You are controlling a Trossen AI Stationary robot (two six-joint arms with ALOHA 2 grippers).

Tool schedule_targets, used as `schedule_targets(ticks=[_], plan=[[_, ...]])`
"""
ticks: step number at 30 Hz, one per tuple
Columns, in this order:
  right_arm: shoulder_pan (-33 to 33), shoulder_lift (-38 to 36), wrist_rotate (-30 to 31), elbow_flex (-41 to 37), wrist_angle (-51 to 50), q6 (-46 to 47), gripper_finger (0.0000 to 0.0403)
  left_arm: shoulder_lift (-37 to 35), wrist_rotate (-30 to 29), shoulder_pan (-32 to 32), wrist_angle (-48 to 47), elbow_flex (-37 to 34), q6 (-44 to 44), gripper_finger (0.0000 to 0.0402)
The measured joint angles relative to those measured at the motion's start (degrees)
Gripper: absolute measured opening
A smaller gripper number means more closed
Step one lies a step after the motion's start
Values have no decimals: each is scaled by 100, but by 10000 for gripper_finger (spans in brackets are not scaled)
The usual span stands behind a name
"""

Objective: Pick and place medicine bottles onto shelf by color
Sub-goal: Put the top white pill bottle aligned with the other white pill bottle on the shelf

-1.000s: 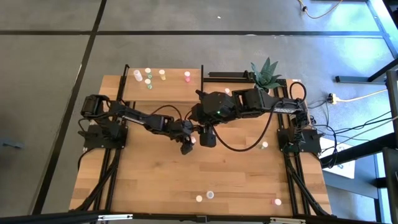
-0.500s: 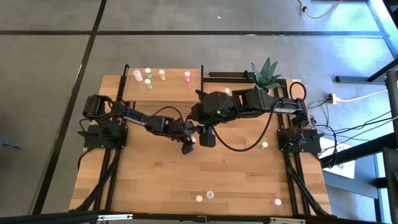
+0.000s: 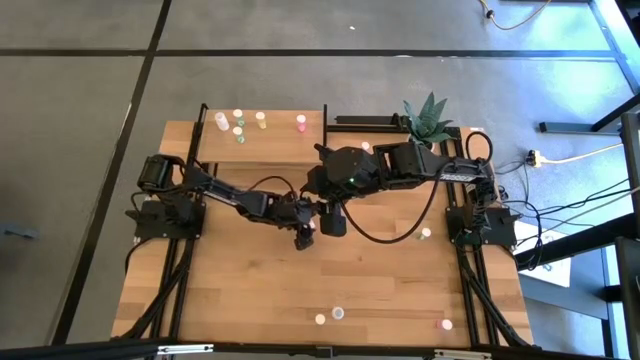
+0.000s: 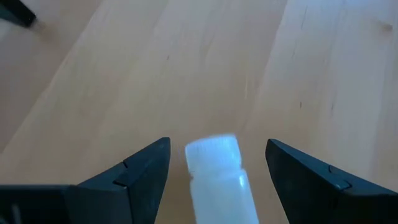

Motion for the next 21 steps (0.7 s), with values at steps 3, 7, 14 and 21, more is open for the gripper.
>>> schedule_targets(ticks=[3, 7, 14, 21], plan=[[0, 0, 0, 0, 8, -10, 186, 82, 14, 0, -46, -7, 0, 258], [-1, 0, -1, 0, 44, -9, 186, 142, 27, -1, 41, 0, 214, 258], [-1, 0, 0, 0, 82, 2, 186, 248, -104, -39, 99, 4, 271, 252], [-1, 0, 0, 0, 82, -5, 186, 250, -183, -50, 105, -3, 276, 199]])
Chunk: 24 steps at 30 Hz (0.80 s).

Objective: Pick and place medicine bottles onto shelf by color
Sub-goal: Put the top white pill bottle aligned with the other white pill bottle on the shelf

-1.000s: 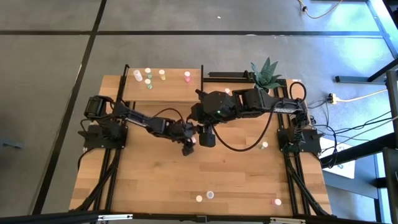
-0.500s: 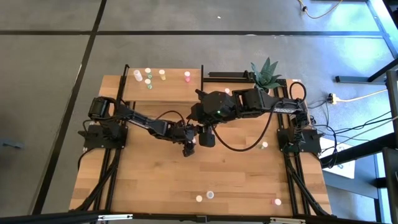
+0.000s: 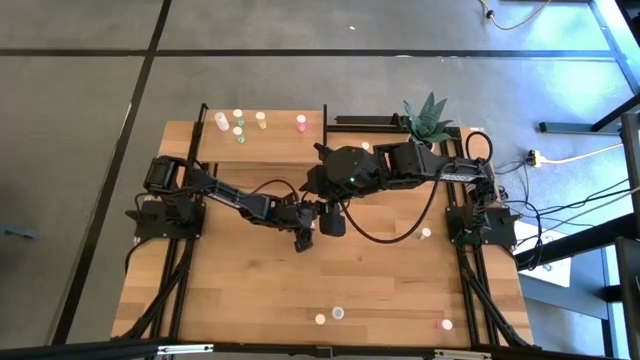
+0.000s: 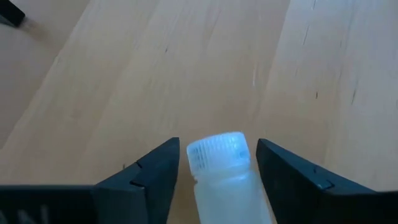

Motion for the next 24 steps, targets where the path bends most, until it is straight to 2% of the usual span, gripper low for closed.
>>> schedule_targets(ticks=[10, 19, 24], plan=[[1, 0, 0, 1, 0, -2, 186, -2, -9, 0, 3, 0, -16, 123], [-1, 0, 0, 0, 0, 3, 186, -17, 5, -23, 39, 2, -256, 116], [-1, 0, 0, 0, 0, 1, 186, -272, -119, -143, 68, -13, -493, 115]])
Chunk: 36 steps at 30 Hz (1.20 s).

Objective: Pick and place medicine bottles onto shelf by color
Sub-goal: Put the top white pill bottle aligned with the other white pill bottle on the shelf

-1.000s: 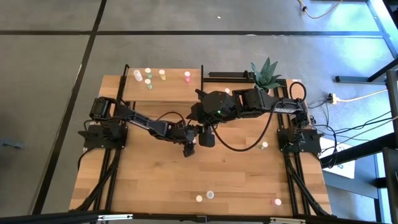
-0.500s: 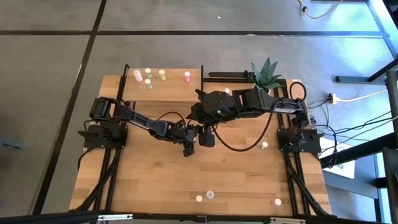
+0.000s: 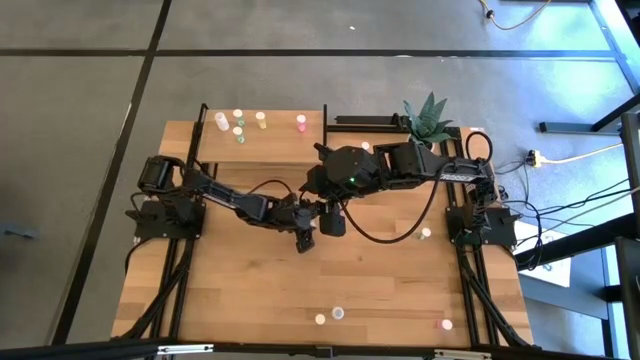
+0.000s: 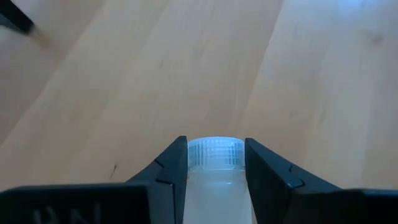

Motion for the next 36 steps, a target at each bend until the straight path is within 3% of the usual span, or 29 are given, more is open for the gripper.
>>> schedule_targets(ticks=[9, 16, 21, 28, 36], plan=[[0, 0, 0, 0, 34, 7, 186, -931, -1063, -486, 150, -512, -578, 114], [0, 0, -2, 0, 69, -2, 186, -1603, -2128, -963, 1635, -1635, -991, 114], [0, 0, 0, 0, 133, -4, 186, -1554, -2615, -1194, 3468, -2515, -948, 114], [1, 0, 0, 0, 151, 2, 186, -1266, -3074, -1328, 5482, -3229, 20, 114], [0, 0, 0, 0, 175, 1, 186, -1201, -3207, -1297, 5755, -3329, 448, 114]])
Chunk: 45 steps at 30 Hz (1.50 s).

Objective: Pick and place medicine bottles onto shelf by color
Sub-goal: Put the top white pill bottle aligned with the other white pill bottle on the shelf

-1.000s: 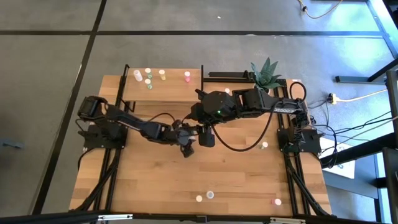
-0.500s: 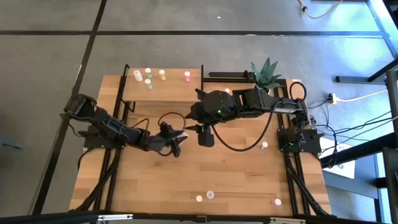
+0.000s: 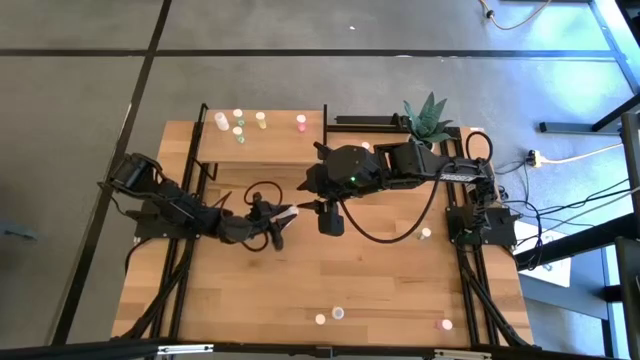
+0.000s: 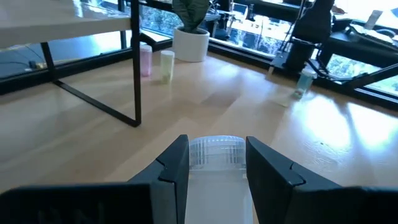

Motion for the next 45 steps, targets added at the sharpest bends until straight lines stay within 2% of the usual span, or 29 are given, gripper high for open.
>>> schedule_targets(ticks=[6, 9, 15, 22, 30, 36, 40, 45], plan=[[0, 0, 0, 0, 0, -9, 186, 0, -1, 9, 24, 0, 17, 114], [0, 0, 0, 0, 2, 4, 186, -9, -109, -52, 418, 0, 127, 114], [0, 0, 0, 0, 0, 0, 186, -199, -609, -262, 1436, 0, 1464, 114], [0, 0, 0, 0, 0, -5, 186, -1111, -1350, -491, 1455, 0, 2739, 114], [0, 0, 0, 0, 0, -1, 186, -2227, -2783, -848, 1442, 0, 4435, 114], [0, 0, 0, 0, 0, -7, 186, -2993, -3463, -903, 1451, 0, 5282, 114], [2, 0, 0, 0, 0, -1, 186, -3436, -3692, -900, 1451, 0, 5838, 114], [2, 0, 0, 0, 2, -2, 186, -3820, -3686, -903, 1460, 0, 5910, 114]])
